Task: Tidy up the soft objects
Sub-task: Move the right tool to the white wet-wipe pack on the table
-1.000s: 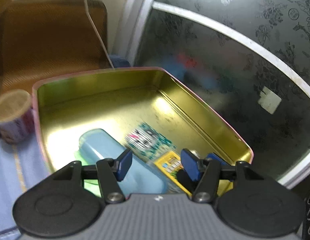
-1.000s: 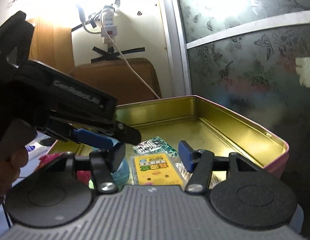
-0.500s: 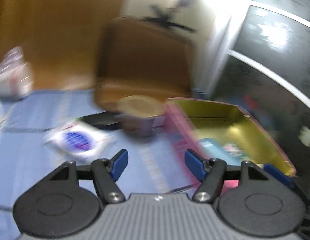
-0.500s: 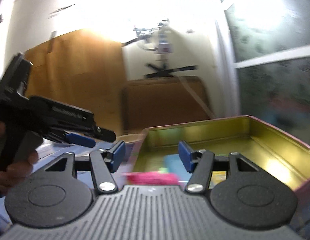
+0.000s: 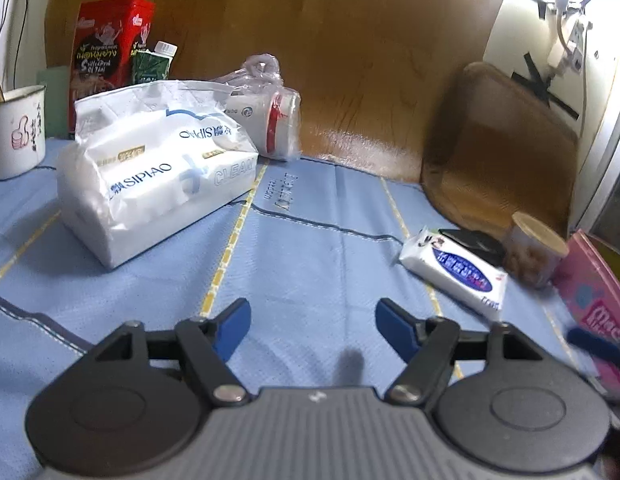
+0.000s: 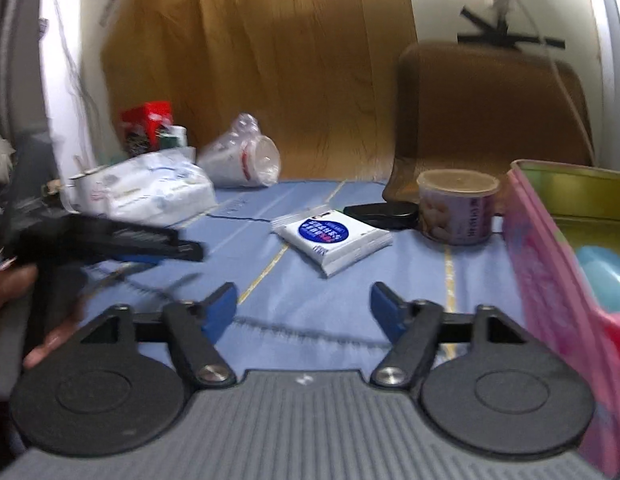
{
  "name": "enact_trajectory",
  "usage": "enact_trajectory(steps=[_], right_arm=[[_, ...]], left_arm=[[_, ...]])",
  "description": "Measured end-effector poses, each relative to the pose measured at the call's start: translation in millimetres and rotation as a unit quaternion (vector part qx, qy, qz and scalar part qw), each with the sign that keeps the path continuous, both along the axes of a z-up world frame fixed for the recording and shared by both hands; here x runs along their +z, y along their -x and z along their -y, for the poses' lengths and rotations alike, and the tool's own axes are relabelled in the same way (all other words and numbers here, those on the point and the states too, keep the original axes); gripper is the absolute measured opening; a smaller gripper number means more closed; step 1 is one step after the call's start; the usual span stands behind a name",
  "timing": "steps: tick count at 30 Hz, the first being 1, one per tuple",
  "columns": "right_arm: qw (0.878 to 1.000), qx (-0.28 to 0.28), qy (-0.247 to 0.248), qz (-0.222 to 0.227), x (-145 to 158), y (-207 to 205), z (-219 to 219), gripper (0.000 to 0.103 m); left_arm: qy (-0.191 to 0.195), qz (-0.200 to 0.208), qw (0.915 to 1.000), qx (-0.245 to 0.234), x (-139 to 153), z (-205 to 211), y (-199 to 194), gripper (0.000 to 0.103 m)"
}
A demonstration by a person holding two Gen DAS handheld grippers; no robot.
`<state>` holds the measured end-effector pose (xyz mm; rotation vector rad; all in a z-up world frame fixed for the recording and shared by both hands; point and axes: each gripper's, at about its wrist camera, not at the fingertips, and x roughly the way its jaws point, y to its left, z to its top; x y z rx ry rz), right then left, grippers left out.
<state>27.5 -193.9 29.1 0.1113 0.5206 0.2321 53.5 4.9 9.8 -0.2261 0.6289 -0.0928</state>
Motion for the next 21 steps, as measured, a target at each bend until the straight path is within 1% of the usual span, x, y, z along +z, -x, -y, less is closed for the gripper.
enact_trajectory(steps=[1,2,4,7,9,10,11,13,14,15,17,20,21], right_arm=[[1.0,-0.006,0.012,0.002,-1,-12,-4,0.091],[1.0,-0.01,0.028,0.006,0,-26,-9,0.095],[0.998,-0.015,0.054,0.002,-1,-50,-16,0.098],[0.996,-0.01,0.082,-0.028,-8,-84,-24,0.099],[0.992,-0.004,0.12,-0.039,-14,-100,-34,0.102],[0.989,0.003,0.136,-0.053,-18,-107,-37,0.102],[0.99,0.008,0.125,-0.064,-19,-111,-36,0.101],[0.991,0.011,0.109,-0.071,-19,-112,-31,0.098],[0.992,0.014,0.103,-0.069,-18,-109,-30,0.09],[0.993,0.015,0.101,-0.067,-18,-105,-29,0.086],[0.993,0.02,0.104,-0.059,-17,-93,-30,0.083],[0.992,0.036,0.11,-0.049,-16,-72,-35,0.081],[0.991,0.045,0.115,-0.044,-14,-61,-37,0.081]], left_arm=[[-0.001,0.003,1.0,0.003,0,0,0,0.073],[-0.003,0.006,1.0,0.005,0,1,1,0.074],[-0.004,0.013,0.9999,0.002,1,0,2,0.075],[-0.004,0.018,0.9998,-0.002,1,2,5,0.078],[-0.003,0.017,0.9998,-0.005,1,2,5,0.078],[-0.001,0.016,0.9999,-0.005,1,1,5,0.078],[0.001,0.016,0.9999,-0.006,0,1,4,0.079],[0.004,0.014,0.9999,-0.005,0,0,4,0.079],[0.006,0.012,0.9999,-0.004,0,-1,4,0.08],[0.007,0.01,0.9999,-0.003,0,-1,3,0.08],[0.007,0.006,1.0,0.0,-1,-1,2,0.082],[0.004,0.009,0.9999,0.007,-1,-2,2,0.092],[0.003,0.009,0.9999,0.009,-1,-2,2,0.092]])
